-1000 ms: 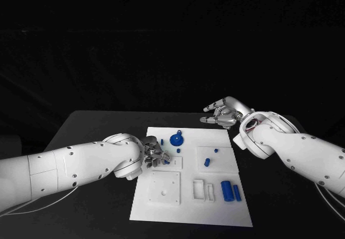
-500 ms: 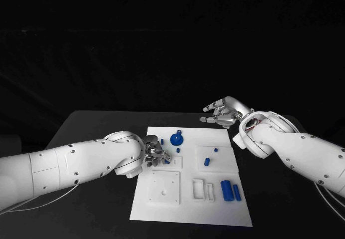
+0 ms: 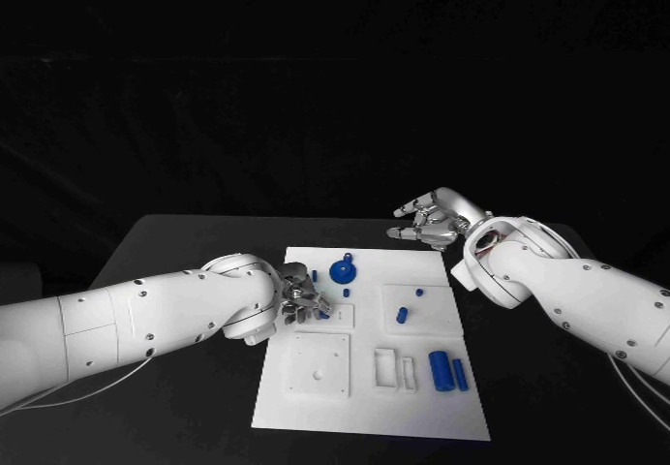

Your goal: Assemble the parts on the task board

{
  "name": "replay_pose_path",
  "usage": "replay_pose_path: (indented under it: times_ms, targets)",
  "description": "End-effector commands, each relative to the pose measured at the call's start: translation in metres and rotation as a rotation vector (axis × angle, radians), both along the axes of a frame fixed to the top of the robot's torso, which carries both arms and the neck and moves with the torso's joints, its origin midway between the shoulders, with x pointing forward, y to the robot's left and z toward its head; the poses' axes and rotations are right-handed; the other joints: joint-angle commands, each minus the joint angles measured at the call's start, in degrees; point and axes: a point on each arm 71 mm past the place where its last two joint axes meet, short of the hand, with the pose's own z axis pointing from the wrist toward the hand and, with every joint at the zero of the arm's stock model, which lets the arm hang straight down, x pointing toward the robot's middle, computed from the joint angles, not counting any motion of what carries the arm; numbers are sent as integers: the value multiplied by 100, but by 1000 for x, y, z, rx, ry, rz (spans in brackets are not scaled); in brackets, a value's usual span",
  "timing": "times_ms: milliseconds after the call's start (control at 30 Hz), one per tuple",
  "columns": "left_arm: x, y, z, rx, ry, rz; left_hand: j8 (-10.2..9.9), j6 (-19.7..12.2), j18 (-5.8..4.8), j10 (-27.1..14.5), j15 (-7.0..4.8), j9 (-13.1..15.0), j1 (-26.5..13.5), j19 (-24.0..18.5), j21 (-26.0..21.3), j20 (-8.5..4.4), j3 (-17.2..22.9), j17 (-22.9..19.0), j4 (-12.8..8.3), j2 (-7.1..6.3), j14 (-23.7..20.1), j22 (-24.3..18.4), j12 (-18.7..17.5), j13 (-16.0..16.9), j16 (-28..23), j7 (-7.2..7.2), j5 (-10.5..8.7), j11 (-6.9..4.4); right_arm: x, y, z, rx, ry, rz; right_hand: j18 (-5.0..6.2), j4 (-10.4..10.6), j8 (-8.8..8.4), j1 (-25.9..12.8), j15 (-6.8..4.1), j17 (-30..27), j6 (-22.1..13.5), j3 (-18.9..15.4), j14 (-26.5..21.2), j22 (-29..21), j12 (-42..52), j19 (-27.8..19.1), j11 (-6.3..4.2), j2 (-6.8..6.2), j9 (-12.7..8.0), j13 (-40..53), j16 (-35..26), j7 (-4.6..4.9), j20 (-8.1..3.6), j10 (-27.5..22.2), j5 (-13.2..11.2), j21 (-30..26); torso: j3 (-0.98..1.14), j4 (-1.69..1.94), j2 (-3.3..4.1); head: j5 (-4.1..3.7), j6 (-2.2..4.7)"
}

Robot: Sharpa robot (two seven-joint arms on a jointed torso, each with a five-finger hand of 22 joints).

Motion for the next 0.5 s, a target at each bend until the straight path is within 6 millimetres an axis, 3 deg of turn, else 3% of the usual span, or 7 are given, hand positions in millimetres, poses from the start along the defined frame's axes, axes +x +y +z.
replay_pose_path:
  times_ms: [33, 500]
  targets:
    - [-6, 2, -14, 61, 58, -19, -32, 1087, -65, 78, -86, -8, 103, 33, 9, 18, 213, 20, -235, 60, -65, 112, 16, 8, 46, -606, 210, -234, 0, 2, 0, -1, 0, 14, 23, -20, -6, -16, -25, -10, 18, 1, -19, 602, 7, 20, -9, 55, 5, -9, 13, 2, -4, -15, 7, -2, 0, -3, 1, -3, -3]
    - [-4, 4, -12, 99, 75, -41, -19, 1110, -65, 78, -81, 0, 89, 15, 43, 22, 272, 69, -284, 12, -47, 113, 53, 37, 88, -613, 417, -246, 0, 2, -1, 0, 2, 14, 24, -17, -8, -26, -24, -18, -4, -1, -22, 600, -1, 18, -8, 54, 4, -17, 5, 4, -3, -22, 17, -13, -8, -1, 5, -26, -29]
